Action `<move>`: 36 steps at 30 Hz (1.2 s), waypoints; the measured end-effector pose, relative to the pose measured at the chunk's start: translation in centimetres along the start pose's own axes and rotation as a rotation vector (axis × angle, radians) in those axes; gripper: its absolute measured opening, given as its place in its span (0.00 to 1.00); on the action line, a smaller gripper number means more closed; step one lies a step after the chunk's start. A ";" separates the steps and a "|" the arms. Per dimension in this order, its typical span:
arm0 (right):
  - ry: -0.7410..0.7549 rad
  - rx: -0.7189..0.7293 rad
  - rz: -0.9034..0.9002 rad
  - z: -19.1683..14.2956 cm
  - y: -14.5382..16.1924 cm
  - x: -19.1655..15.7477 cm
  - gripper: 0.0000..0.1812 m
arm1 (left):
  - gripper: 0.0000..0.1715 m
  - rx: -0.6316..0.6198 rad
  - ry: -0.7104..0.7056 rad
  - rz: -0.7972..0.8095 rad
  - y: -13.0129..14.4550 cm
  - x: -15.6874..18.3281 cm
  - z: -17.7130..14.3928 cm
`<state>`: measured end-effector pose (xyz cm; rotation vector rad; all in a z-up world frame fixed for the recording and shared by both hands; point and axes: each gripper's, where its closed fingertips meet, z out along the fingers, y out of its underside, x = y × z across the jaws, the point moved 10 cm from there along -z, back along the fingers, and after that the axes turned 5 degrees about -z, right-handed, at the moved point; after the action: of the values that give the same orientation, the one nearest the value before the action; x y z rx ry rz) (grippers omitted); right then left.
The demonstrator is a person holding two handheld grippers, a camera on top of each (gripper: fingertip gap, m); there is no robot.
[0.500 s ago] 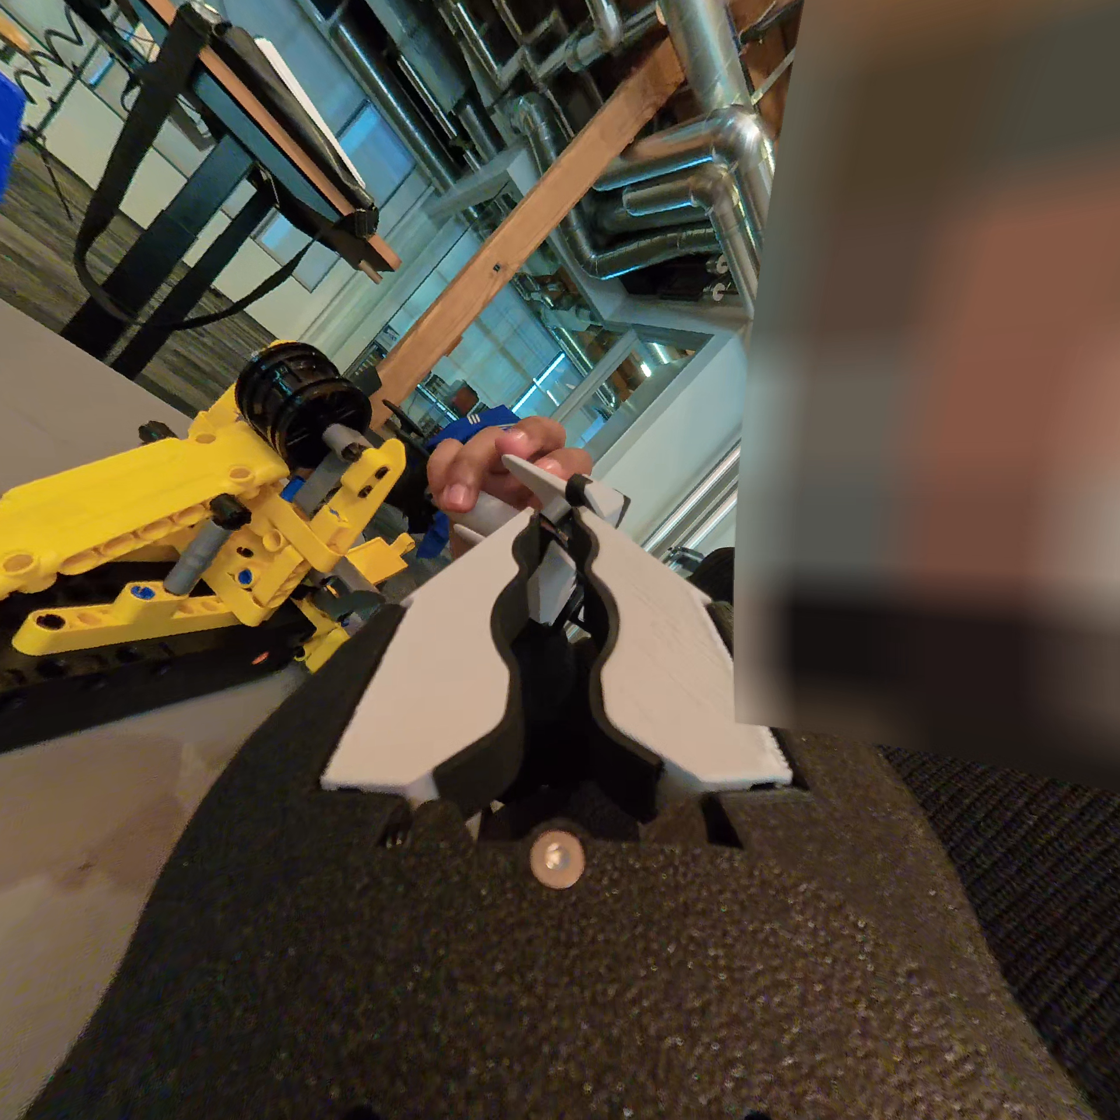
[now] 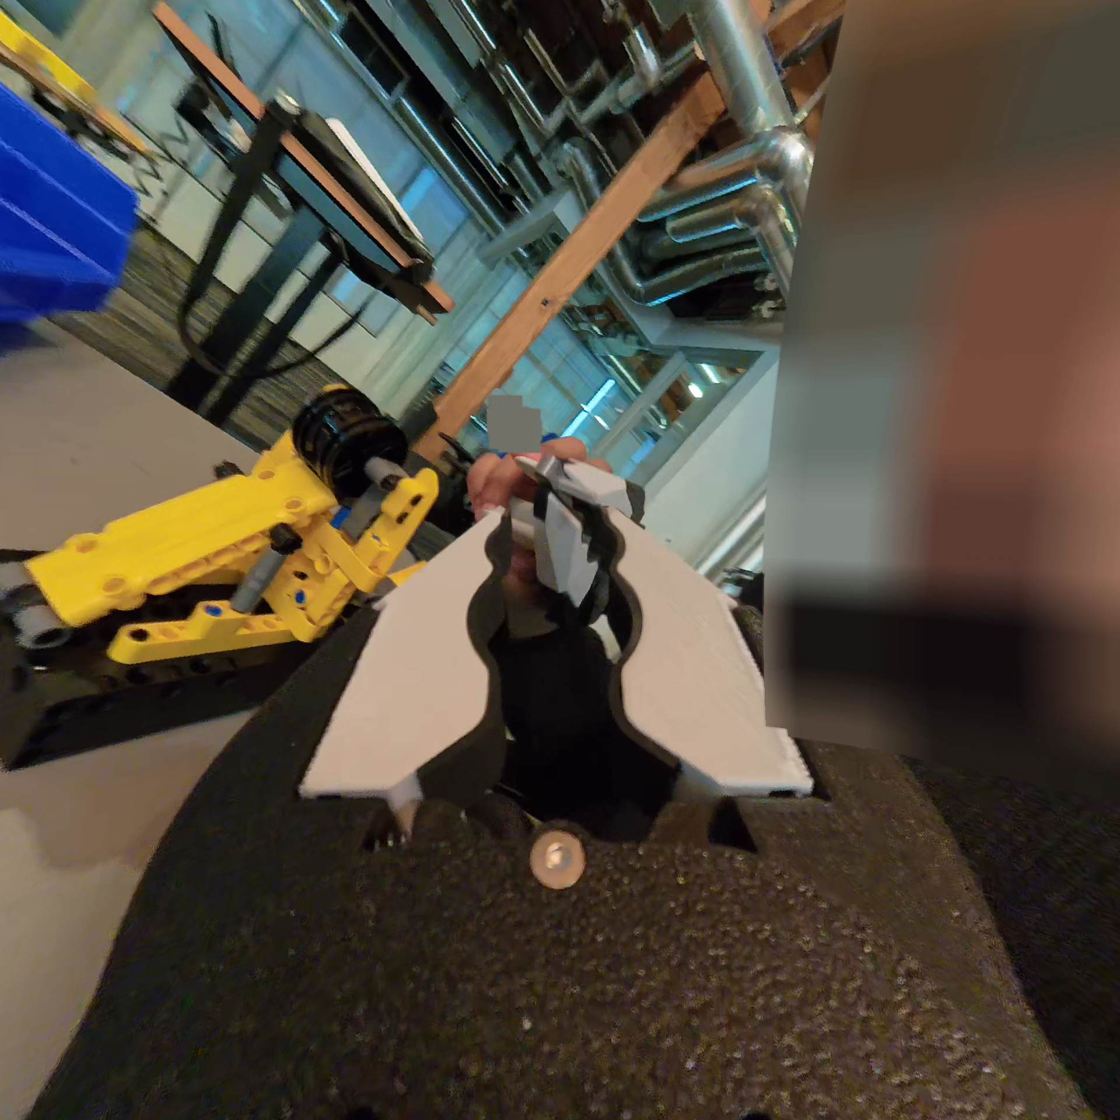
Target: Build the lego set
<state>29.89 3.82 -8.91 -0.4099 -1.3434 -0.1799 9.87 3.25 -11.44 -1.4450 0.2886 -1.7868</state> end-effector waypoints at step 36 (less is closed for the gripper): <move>-0.283 -0.103 0.127 1.0 4.1 -1.9 0.03 | 0.09 -0.192 -0.941 0.806 2.9 0.0 5.6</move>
<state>30.00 7.81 -11.31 -0.6230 -1.5840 -0.0873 16.20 2.97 -11.44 -1.7849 0.4541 -0.3704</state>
